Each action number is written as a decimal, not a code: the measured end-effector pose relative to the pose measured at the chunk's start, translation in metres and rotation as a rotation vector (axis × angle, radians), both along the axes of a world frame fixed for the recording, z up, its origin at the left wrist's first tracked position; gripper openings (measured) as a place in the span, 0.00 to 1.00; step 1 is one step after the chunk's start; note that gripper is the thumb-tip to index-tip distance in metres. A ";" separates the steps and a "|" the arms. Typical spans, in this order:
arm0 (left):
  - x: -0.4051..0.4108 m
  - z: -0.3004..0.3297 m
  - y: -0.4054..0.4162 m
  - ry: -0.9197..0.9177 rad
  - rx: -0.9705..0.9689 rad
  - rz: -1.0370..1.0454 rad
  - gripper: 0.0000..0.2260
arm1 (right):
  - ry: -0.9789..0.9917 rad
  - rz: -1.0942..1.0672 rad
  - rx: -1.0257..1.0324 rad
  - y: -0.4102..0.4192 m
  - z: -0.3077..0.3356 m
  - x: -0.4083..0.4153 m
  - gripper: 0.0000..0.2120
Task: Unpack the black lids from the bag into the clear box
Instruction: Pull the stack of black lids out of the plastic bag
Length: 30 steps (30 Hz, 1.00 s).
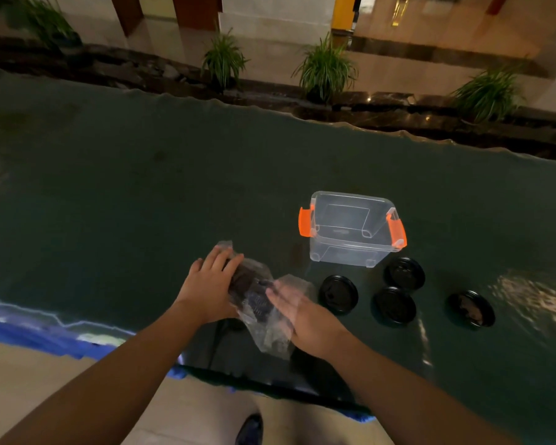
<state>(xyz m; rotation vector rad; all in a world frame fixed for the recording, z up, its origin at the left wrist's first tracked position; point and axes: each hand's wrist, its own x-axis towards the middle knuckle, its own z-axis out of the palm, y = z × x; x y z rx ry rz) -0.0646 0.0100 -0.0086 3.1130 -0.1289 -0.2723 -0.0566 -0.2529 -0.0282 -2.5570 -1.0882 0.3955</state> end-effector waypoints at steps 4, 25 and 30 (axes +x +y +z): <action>-0.006 0.000 0.005 0.051 -0.063 0.174 0.61 | -0.145 0.061 -0.054 0.011 0.002 0.008 0.29; -0.002 0.002 0.015 0.084 -0.329 0.254 0.36 | -0.289 0.099 -0.362 0.073 0.010 0.049 0.30; 0.001 0.002 0.015 0.085 -0.368 0.257 0.35 | -0.233 0.089 -0.339 0.067 0.009 0.051 0.34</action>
